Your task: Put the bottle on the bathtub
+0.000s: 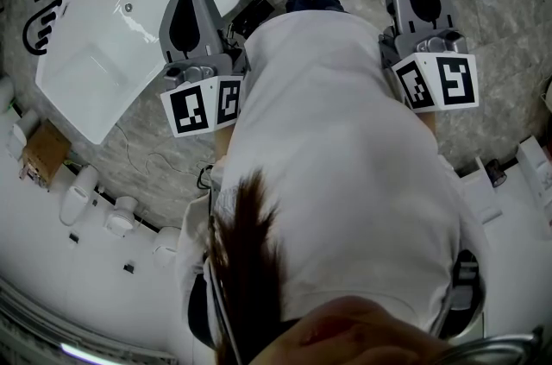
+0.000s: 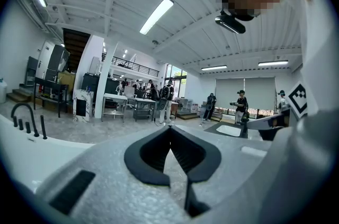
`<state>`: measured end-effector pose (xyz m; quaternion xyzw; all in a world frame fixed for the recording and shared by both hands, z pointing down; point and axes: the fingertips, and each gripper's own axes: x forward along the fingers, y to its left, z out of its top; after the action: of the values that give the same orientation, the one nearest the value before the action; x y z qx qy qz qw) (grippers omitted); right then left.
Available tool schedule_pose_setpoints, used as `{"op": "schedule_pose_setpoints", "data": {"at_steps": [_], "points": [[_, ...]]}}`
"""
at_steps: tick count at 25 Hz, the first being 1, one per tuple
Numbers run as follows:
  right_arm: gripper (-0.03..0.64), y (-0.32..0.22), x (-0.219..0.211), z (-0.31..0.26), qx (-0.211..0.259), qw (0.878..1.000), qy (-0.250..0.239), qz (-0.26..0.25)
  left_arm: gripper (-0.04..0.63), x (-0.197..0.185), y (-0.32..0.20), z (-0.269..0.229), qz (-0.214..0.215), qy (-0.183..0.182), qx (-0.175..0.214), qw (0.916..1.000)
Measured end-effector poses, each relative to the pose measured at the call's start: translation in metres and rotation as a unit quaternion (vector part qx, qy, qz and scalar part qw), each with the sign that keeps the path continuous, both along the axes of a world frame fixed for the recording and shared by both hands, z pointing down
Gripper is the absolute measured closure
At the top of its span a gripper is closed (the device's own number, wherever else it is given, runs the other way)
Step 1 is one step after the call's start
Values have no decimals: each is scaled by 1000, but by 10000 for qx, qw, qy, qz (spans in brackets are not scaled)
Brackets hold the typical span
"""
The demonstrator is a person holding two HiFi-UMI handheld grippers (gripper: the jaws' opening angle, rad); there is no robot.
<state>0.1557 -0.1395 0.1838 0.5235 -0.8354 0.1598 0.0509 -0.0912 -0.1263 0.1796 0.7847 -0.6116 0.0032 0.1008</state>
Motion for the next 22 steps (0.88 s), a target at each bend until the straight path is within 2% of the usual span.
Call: {"op": "schedule_pose_setpoints", "data": {"at_steps": [15, 22], "points": [[604, 1, 1, 0, 16, 10000, -5, 19, 581, 0, 0, 0, 6, -36, -3, 10000], [604, 2, -3, -1, 63, 9998, 140, -118, 581, 1, 0, 0, 6, -43, -1, 10000]]}}
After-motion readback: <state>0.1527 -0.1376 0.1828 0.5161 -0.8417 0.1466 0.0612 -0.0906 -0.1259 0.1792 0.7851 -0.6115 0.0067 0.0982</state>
